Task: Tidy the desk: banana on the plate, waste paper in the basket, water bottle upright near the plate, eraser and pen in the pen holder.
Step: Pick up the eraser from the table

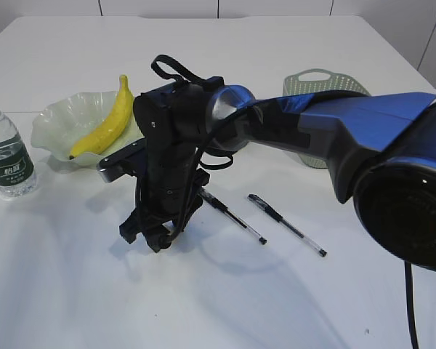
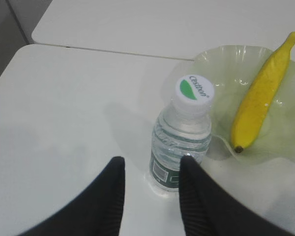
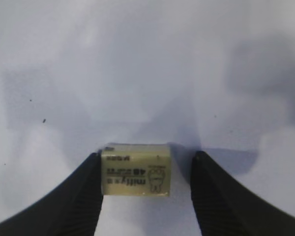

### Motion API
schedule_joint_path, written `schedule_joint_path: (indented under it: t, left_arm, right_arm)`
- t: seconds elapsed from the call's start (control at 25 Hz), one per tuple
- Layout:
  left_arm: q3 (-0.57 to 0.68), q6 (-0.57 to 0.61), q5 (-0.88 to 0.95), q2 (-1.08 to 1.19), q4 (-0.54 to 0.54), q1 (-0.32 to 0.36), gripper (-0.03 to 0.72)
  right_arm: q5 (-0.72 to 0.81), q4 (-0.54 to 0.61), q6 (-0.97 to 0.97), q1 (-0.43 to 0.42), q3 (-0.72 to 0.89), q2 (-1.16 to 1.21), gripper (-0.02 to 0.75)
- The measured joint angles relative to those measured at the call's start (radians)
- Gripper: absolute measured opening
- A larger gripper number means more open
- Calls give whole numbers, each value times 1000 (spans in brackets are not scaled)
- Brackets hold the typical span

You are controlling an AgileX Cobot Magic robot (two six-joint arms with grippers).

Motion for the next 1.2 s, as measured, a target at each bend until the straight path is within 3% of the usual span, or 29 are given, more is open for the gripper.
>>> schedule_joint_path:
  t: [0.28,0.56,1.2]
  left_arm:
    - [0,0,0,0,0,0,254]
    - [0,0,0,0,0,0,254]
    - [0,0,0,0,0,0,254]
  right_arm:
    - [0,-2,0,0,0,0,416]
    - [0,5,0,0,-2,0,296]
    - [7,5,0,0,-2,0,285]
